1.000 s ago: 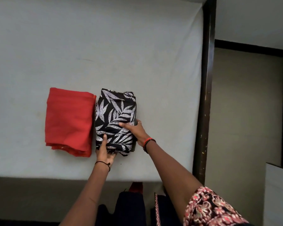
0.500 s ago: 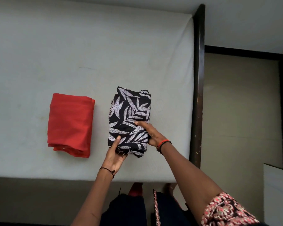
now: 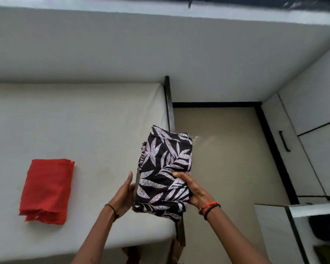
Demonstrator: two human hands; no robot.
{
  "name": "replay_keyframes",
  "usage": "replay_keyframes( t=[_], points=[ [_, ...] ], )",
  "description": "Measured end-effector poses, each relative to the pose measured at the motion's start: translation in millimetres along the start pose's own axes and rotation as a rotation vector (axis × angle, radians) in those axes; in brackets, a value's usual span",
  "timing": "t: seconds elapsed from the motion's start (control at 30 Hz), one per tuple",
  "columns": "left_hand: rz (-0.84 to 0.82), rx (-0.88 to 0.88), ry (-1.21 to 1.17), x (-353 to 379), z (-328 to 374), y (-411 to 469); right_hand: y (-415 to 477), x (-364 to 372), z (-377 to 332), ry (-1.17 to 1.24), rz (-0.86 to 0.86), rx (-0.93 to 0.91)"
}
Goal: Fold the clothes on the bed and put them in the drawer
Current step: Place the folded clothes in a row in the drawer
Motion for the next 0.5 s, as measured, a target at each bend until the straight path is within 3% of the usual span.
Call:
replay_keyframes(
  t=[0.1,0.3,0.5],
  points=[
    [-0.104,0.046,-0.079,85.4,28.1,-10.2,-51.9,-27.7,-8.4,0.04,-0.004,-0.042],
    [-0.24,0.155,0.285,196.4,49.0,-27.1,-150.1,-76.8,-22.3,0.134,0.038,-0.21],
    [-0.448,0.166,0.404,283.8,47.4,-39.9,-220.1,-117.2,-10.7,0.284,0.093,-0.363]
  ],
)
Point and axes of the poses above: each hand's wrist, its own y-axis towards the middle knuckle, its own x-axis out of the palm, z = x × y, the point moved 4 cm from there along y, towards the middle knuckle, and after that the axes turned 7 degrees about x, right-handed, at the moved point
